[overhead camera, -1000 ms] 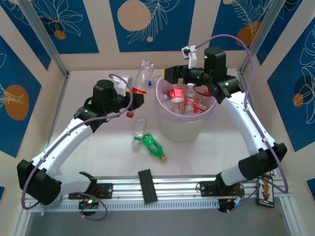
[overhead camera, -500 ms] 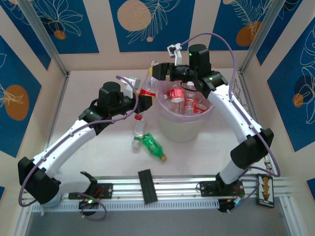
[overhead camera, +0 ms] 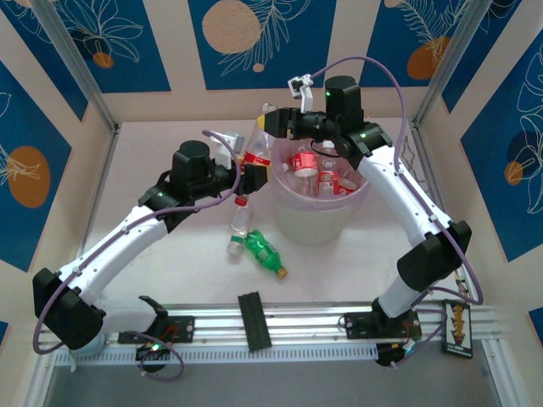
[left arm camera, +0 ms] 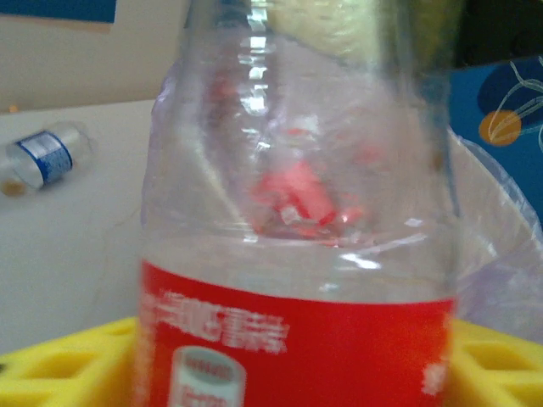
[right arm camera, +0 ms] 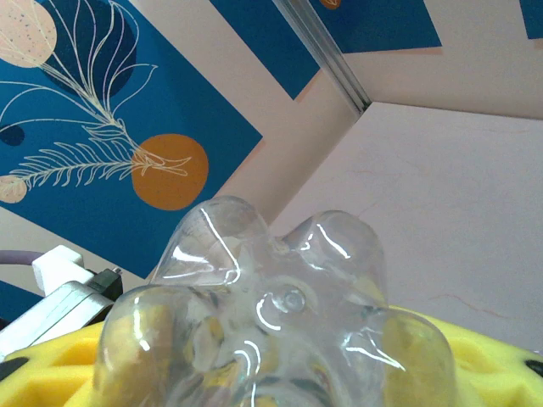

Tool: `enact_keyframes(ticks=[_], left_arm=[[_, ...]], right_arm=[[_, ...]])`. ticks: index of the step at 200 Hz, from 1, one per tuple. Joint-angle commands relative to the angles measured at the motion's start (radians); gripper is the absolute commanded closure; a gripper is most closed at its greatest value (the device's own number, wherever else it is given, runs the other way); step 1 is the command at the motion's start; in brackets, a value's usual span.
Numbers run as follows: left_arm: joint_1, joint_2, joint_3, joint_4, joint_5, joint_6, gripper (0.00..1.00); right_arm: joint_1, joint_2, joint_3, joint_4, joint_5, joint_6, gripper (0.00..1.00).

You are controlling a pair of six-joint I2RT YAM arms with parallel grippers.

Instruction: Put the plastic bottles in the bin

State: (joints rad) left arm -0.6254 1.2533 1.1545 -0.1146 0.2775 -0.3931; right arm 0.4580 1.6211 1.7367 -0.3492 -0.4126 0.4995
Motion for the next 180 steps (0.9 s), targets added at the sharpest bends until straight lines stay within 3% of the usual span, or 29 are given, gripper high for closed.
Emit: enact_keyframes(ticks=[1,11,57,89,105,152,180], left_arm=[[-0.014,-0.024,0.031,0.047,0.041,0.011,0.05],[-0.013,-0.046,0.045,0.007,0.032,0.049,0.00],[-0.009,-0.188,0.097,-0.176,-0.105,0.188,0.00],[-0.007,-0.202,0.124,-0.254,-0.178,0.224,0.01],[-0.008,-0.171,0.134,-0.253,-0.174,0.223,0.03],[-0.017,0.027,0.252,-0.262,-0.092,0.181,0.12],[-0.043,0.134,0.324,-0.290,-0.131,0.186,0.13]], right_arm=[[-0.002,-0.011,0.045,0.017,0.004,-0.008,0.51],[-0.011,-0.010,0.069,0.013,0.003,-0.015,0.51],[-0.110,-0.073,0.188,-0.013,0.012,-0.042,0.52],[-0.197,-0.147,0.205,-0.013,0.035,-0.060,0.52],[-0.242,-0.183,0.208,-0.038,0.065,-0.084,0.52],[-0.273,-0.242,0.249,-0.259,0.345,-0.301,0.52],[-0.282,-0.228,0.273,-0.371,0.439,-0.381,0.52]])
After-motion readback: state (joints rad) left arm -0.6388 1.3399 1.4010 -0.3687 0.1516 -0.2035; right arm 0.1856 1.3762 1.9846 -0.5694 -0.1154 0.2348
